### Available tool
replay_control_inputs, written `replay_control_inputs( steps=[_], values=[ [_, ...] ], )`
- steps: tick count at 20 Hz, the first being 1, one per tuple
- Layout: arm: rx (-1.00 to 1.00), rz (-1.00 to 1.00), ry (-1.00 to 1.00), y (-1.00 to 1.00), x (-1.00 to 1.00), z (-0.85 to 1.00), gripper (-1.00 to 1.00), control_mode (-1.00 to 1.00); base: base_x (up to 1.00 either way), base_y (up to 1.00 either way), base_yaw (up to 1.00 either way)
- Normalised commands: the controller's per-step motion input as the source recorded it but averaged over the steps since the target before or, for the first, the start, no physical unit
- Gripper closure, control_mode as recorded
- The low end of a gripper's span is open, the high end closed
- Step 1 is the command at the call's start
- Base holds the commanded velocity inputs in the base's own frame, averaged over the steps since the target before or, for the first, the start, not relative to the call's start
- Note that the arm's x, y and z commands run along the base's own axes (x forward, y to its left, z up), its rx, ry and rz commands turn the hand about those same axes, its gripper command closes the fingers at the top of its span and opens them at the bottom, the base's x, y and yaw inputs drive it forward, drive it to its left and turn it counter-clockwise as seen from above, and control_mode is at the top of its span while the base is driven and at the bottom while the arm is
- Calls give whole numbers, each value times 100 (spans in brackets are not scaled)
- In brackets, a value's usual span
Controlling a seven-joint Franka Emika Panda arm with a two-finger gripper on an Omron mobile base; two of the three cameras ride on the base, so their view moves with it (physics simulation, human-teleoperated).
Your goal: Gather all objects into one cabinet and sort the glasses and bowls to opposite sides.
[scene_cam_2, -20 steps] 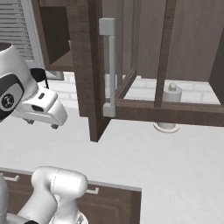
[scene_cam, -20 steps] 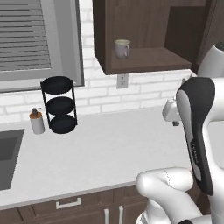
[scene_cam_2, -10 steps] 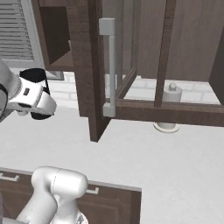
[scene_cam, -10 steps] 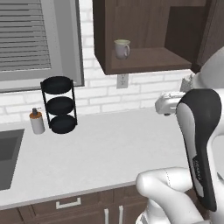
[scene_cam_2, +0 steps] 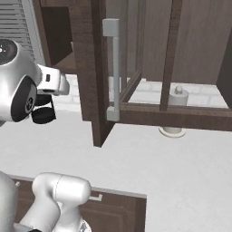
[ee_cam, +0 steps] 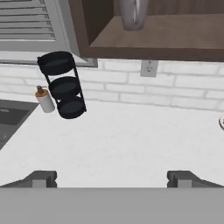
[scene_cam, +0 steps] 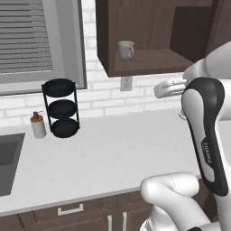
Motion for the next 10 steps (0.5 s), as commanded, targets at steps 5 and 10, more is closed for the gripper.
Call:
replay_control_inputs(
  steps=[5, 10],
  values=[
    [0, 13, -16, 3, 42, 11, -100, -100, 0, 0, 0],
    [0, 3, -10, 0, 37, 12, -100, -100, 0, 0, 0]
  ],
)
